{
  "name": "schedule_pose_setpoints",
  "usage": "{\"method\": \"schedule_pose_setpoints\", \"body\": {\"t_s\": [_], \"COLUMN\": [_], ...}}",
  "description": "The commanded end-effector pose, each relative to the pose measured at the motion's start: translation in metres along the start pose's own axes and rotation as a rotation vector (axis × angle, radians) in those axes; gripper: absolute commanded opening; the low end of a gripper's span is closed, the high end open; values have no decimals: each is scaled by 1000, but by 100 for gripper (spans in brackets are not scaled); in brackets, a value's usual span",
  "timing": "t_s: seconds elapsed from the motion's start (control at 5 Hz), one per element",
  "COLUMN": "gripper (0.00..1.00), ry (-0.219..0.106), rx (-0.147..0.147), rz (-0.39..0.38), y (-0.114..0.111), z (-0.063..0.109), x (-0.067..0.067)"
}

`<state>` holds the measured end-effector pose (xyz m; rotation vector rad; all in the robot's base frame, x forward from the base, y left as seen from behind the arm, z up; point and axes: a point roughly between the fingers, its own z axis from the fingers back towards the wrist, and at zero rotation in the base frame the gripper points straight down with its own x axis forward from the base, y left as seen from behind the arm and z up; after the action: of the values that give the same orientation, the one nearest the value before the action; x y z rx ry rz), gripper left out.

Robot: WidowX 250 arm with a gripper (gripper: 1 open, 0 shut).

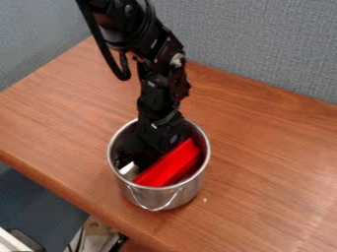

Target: Put the red object in the metal pot

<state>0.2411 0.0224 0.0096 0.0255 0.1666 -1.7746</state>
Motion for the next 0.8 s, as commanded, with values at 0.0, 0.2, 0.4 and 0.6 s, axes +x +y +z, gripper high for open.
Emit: {"method": "schedule_pose_setpoints", "body": {"t_s": [0.0,0.2,0.4,0.6], "gripper": [0,0,0,0], "ry": [-22,-13,1,2], "rx": [37,16,-9,3], "rz": [18,61,116,172], "y": [2,14,30,16], "z": [16,21,35,45], "x": [7,-1,-11,4]}}
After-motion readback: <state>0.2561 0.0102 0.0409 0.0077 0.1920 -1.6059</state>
